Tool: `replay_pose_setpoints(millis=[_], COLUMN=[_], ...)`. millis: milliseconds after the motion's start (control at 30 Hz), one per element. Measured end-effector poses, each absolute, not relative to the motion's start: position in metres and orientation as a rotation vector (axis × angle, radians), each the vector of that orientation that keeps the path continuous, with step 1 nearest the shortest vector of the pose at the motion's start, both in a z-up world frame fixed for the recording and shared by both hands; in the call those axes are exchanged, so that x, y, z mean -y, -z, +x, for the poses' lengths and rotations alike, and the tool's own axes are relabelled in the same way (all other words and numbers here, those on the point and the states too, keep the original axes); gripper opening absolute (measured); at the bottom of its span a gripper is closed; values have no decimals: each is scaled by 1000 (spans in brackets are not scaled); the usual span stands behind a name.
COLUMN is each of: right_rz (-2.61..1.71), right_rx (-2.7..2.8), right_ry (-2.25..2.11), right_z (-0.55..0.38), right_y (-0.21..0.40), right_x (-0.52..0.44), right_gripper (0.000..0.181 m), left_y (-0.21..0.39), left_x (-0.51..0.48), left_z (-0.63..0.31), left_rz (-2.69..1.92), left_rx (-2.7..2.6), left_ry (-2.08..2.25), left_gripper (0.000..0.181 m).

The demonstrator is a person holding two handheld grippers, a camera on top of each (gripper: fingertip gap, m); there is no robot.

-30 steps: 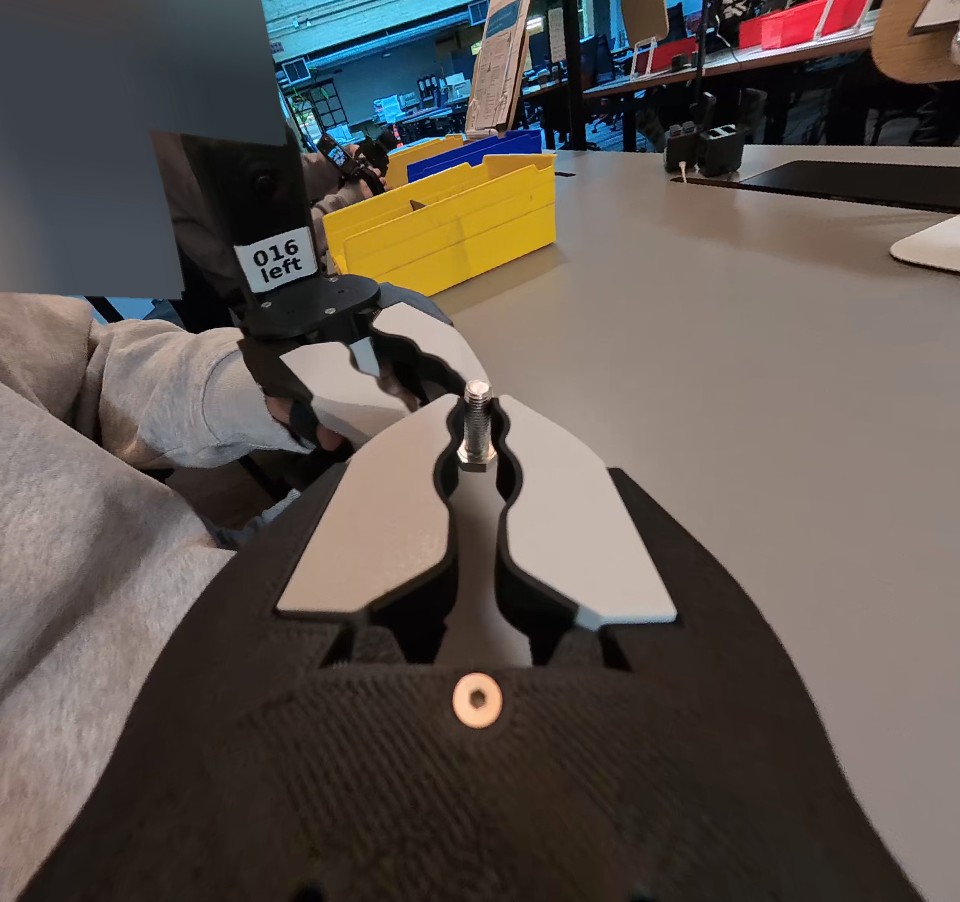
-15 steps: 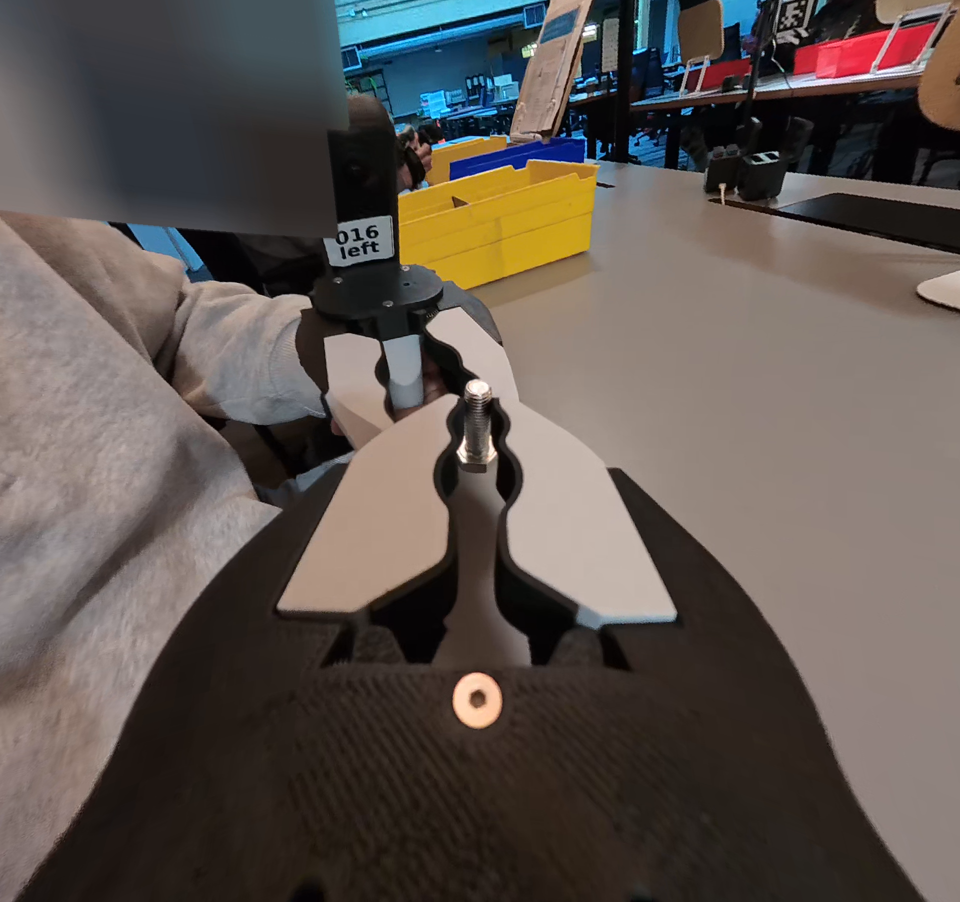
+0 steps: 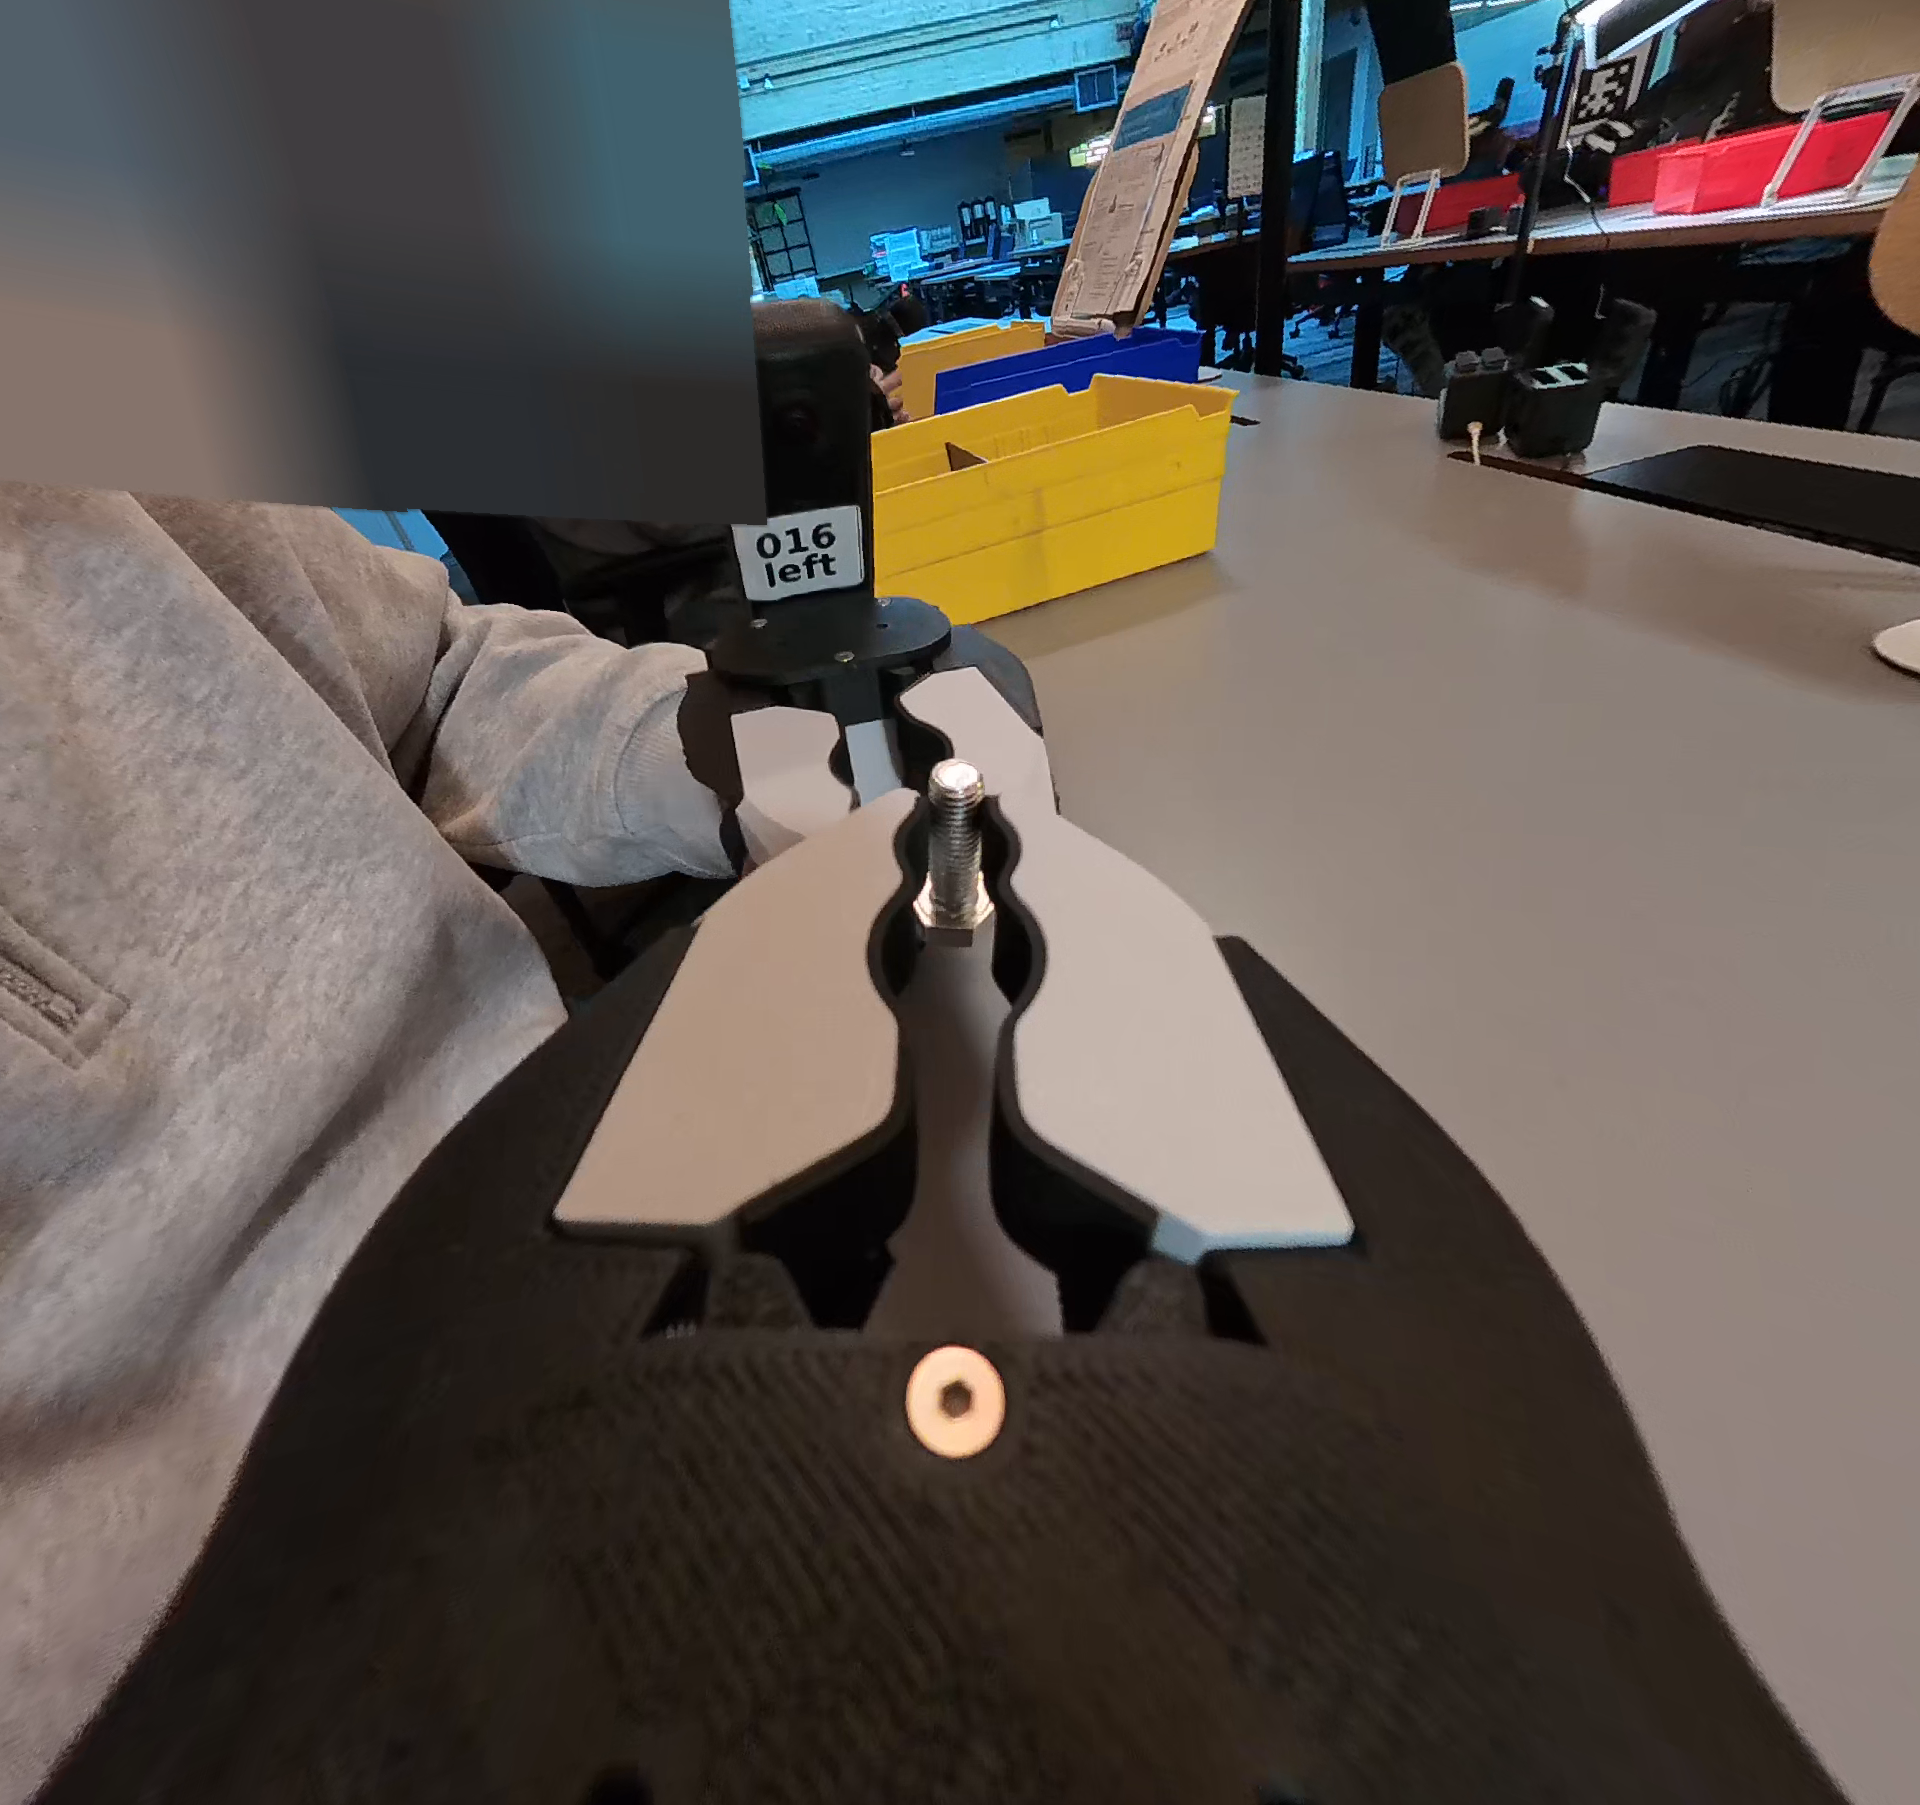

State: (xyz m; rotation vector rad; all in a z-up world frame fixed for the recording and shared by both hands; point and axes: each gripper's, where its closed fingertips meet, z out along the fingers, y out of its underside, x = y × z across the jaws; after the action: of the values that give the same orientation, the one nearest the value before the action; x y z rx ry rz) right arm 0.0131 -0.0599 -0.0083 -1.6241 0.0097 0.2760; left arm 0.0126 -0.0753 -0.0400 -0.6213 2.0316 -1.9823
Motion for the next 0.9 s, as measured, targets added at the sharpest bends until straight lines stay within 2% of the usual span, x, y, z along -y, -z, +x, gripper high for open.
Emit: replay_pose_setpoints(millis=[267, 900], right_rz=[-1630, -1592], right_rx=[-3, -18], right_ry=[-262, -242], right_z=[11, 14], right_y=[6, 0], right_x=[60, 59], right_gripper=[9, 13], left_y=[38, 32], left_x=[77, 75], left_z=[11, 10], left_rz=[-595, -604], left_rx=[-2009, -1952], left_ry=[1994, 2047], left_gripper=[19, 19])
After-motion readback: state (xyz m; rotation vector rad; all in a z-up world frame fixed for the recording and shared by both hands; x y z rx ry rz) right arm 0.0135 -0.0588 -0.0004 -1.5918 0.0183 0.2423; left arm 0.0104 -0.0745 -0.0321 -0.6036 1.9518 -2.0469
